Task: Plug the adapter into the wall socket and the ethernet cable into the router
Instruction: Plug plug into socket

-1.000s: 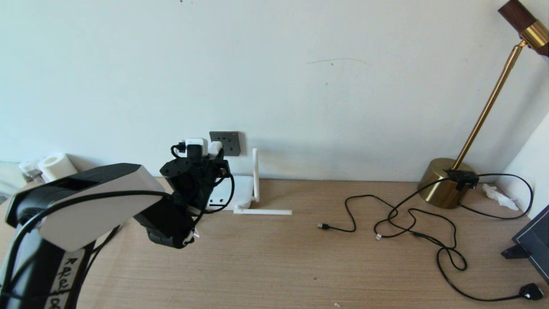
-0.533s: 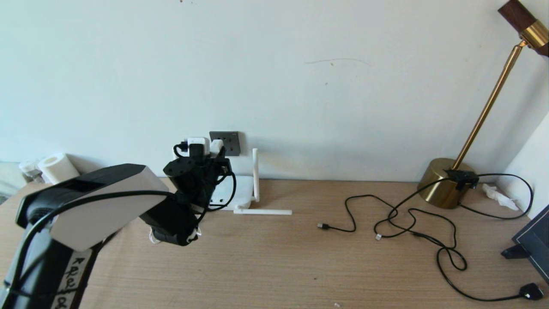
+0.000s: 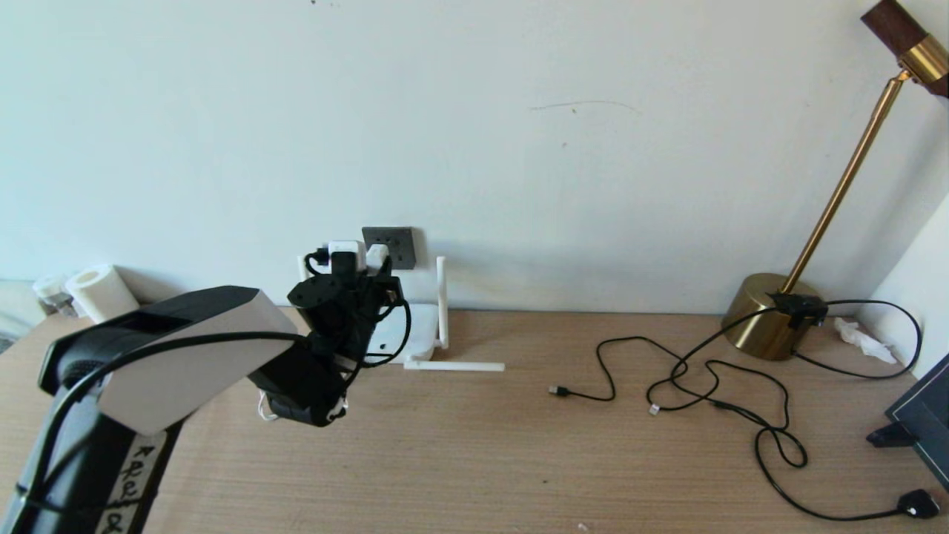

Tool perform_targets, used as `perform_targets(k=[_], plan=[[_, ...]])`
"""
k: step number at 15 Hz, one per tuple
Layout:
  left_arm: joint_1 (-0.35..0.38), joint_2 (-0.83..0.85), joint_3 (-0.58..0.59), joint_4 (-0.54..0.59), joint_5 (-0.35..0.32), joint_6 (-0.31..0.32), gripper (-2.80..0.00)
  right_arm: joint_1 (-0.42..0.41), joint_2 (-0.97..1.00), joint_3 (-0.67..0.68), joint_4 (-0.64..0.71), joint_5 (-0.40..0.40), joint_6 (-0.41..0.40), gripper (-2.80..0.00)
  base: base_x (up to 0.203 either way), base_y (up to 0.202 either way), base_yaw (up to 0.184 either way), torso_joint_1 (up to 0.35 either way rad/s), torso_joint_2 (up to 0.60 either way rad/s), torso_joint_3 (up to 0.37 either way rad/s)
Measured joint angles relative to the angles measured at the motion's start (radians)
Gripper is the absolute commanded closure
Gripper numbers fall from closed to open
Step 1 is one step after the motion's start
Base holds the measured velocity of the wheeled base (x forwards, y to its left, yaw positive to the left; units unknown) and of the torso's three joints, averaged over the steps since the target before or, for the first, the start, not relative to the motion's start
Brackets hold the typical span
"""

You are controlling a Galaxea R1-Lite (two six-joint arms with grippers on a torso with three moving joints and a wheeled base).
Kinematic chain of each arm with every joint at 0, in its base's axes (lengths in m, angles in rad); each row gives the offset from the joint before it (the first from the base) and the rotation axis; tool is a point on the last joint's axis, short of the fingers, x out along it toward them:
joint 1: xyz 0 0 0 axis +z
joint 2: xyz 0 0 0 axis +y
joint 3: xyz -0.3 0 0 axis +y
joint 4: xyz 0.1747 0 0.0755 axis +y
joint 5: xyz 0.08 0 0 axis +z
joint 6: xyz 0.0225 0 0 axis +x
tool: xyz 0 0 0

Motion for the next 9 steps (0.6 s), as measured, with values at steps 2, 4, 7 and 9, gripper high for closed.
perform_targets(k=[2, 4, 7, 9], plan=[[0.000, 0.001, -0.001, 0.000, 0.000, 0.000, 0.00, 0.000, 0.000, 0.000, 0.000, 0.000, 0.000, 0.00, 0.000, 0.000, 0.000, 0.000, 0.00, 0.000], [0.000, 0.002, -0.005, 0.000, 0.000, 0.000, 0.00, 0.000, 0.000, 0.000, 0.000, 0.000, 0.000, 0.00, 0.000, 0.000, 0.000, 0.000, 0.00, 0.000], [0.000, 0.003, -0.006, 0.000, 0.001, 0.000, 0.00, 0.000, 0.000, 0.000, 0.000, 0.000, 0.000, 0.00, 0.000, 0.000, 0.000, 0.000, 0.00, 0.000], [0.000, 0.003, -0.008, 0.000, 0.001, 0.000, 0.00, 0.000, 0.000, 0.000, 0.000, 0.000, 0.000, 0.00, 0.000, 0.000, 0.000, 0.000, 0.00, 0.000]])
